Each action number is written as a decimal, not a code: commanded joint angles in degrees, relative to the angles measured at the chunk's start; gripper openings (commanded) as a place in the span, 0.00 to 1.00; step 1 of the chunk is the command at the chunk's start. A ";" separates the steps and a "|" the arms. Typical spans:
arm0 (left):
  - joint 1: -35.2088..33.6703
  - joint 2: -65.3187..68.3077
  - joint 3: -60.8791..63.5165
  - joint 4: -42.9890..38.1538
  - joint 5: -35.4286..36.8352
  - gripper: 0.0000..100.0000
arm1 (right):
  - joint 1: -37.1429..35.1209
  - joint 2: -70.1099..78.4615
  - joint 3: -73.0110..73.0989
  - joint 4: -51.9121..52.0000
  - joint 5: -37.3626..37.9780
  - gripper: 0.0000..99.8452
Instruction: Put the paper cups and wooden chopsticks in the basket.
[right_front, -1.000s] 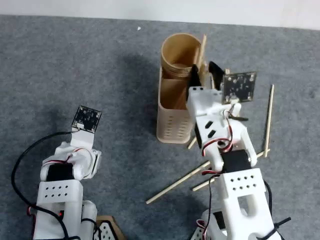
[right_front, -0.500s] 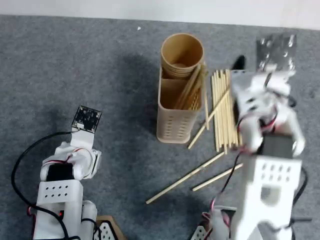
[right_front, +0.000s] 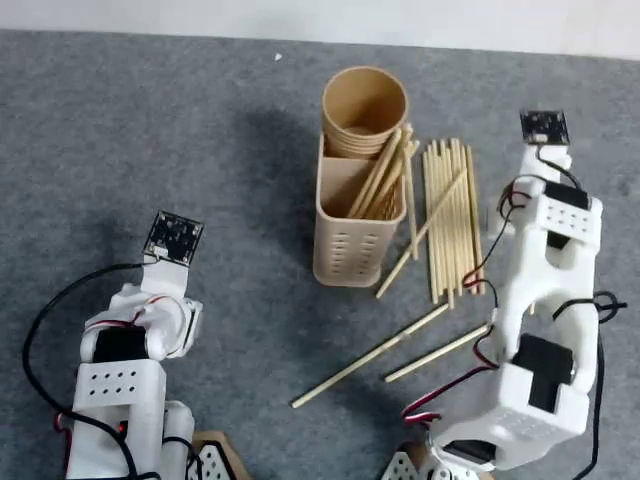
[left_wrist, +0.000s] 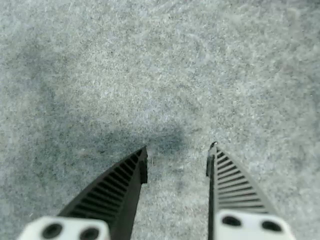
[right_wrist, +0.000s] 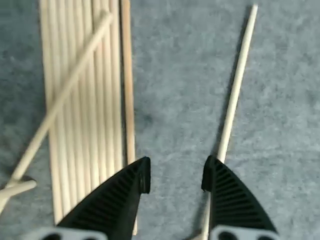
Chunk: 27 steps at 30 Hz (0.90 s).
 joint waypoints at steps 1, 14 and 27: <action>0.66 -0.66 -0.22 -0.88 -0.53 0.20 | -2.77 -1.98 0.31 0.48 0.44 0.18; 0.66 -0.66 0.57 -2.11 -0.53 0.20 | -14.46 -37.14 52.09 -40.22 -16.26 0.16; 0.66 -0.66 0.75 -3.34 -0.44 0.20 | -22.55 -47.69 58.42 -44.09 -14.95 0.23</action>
